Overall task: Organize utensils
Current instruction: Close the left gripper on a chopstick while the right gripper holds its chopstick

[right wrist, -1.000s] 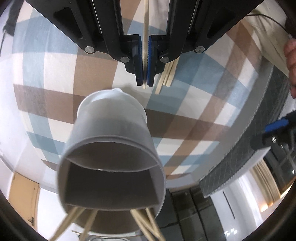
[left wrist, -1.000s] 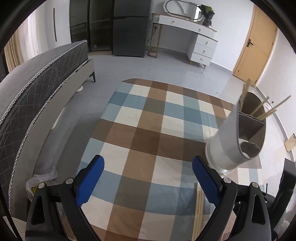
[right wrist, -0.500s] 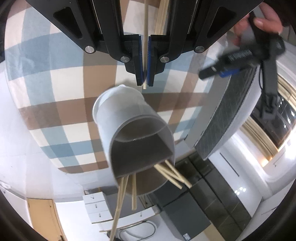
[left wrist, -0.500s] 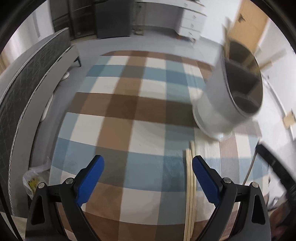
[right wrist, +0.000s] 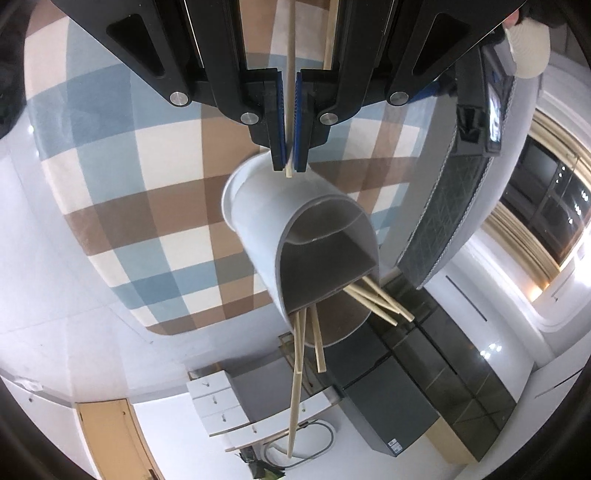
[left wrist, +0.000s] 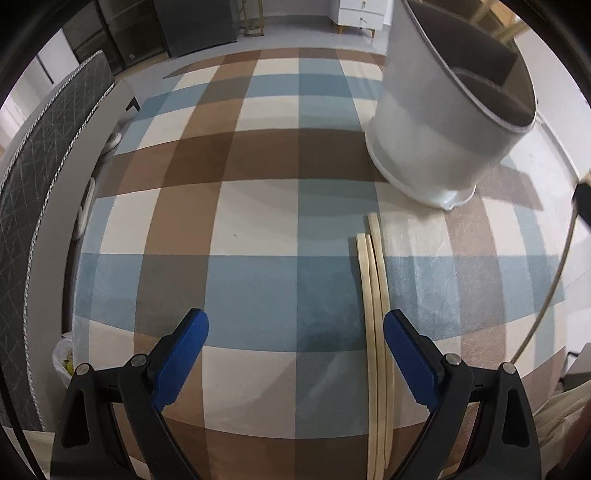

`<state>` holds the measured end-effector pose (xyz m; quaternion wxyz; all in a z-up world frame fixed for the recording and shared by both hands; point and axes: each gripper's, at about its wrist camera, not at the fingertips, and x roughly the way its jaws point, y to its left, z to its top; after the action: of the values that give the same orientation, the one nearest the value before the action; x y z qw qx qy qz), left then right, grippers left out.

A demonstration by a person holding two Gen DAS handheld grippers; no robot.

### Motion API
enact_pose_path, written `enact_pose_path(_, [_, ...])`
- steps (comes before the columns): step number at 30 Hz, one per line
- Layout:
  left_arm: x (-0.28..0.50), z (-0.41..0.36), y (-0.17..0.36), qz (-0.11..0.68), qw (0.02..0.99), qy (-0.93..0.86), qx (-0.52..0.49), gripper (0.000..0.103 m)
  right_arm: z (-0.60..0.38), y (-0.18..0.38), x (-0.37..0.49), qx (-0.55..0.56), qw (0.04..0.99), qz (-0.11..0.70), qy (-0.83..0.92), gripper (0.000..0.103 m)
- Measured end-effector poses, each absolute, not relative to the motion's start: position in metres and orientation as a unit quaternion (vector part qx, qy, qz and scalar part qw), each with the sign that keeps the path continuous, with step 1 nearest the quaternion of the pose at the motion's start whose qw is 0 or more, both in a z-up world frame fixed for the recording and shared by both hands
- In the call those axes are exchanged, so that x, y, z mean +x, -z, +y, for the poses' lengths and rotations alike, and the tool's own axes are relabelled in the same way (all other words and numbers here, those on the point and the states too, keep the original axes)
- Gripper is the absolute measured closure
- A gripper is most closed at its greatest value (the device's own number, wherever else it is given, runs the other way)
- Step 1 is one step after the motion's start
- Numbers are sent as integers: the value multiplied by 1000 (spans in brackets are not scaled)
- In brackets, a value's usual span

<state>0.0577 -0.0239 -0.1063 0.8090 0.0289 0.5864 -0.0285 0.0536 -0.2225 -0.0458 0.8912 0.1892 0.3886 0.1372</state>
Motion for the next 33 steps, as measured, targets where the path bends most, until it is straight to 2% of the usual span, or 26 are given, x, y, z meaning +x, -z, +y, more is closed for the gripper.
enact_pose_path(10, [57,-28,121,604,796,22,46,10,-231,41,55,186,898,377,-130,100])
enact_pose_path(18, [58,-24,125,615,788,18,22,10,-235,36,56,188,900,371,-129,100])
enact_pose_path(23, [61,-20,122,610,792,9,17,14,-235,36,58,192,899,371,-129,100])
enact_pose_path(26, [67,-24,119,604,797,17,15,21,-234,35,59,189,900,370,-131,100])
enact_pose_path(28, [69,-28,118,601,799,20,18,33,-233,35,59,187,900,370,-132,100])
enact_pose_path(32, [82,-39,115,591,805,38,13,50,-230,36,59,183,900,370,-137,100])
enact_pose_path(33, [84,-42,114,588,807,43,16,60,-230,37,60,181,901,370,-137,100])
